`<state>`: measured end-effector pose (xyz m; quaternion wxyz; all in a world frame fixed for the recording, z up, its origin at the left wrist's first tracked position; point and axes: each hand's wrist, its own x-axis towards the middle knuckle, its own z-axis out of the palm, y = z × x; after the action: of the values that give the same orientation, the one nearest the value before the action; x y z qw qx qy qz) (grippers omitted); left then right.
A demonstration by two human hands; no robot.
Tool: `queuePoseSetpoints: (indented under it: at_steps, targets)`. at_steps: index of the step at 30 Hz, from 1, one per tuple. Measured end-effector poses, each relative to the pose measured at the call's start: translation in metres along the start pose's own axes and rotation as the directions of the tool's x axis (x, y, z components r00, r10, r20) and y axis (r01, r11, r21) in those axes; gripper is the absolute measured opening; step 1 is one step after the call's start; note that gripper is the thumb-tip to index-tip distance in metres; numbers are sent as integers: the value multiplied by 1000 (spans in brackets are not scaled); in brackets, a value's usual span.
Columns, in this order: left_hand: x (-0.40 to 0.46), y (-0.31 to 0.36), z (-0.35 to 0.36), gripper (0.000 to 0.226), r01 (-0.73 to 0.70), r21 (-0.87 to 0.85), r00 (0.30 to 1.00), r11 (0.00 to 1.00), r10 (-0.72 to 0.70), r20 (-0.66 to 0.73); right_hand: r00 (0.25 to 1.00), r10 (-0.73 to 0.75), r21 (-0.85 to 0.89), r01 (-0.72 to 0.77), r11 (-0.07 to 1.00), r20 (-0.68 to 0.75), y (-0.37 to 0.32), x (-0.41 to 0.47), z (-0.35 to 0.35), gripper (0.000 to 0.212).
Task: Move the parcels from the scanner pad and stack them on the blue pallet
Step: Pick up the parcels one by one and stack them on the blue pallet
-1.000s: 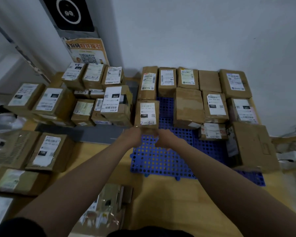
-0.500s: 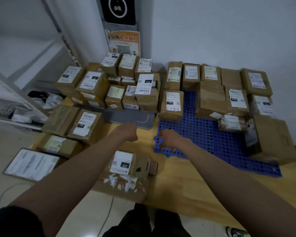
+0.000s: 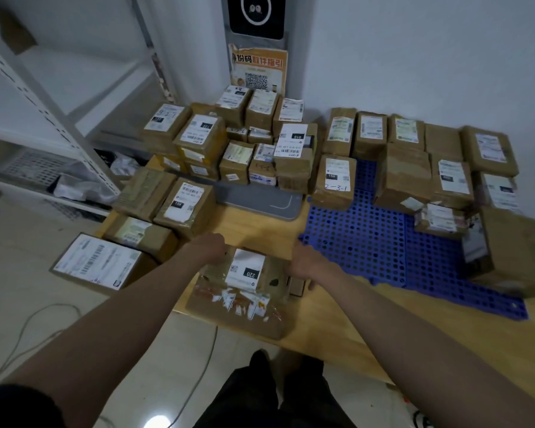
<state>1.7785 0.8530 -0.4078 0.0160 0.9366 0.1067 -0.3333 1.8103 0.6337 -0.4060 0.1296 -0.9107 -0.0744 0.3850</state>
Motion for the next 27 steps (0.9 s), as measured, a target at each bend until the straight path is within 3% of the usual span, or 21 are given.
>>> queuePoseSetpoints:
  at_steps: [7, 15, 21, 27]
  targets:
    - [-3, -2, 19, 41, 20, -56, 1000, 998, -20, -5, 995, 24, 117, -35, 993, 95, 5, -10, 25, 69]
    - [-8, 7, 38, 77, 73, -197, 997, 978, -75, -4, 995, -30, 254, 6, 967, 91, 11, -15, 30, 31]
    - [-11, 30, 22, 61, 13, -103, 996, 995, -22, -88, 997, -56, 267, 40, 963, 54, 31, -16, 16, 27]
    - [-14, 81, 1, 53, -48, -30, 990, 998, 44, -131, 998, -5, 320, 25, 947, -62, 76, -24, -14, 54]
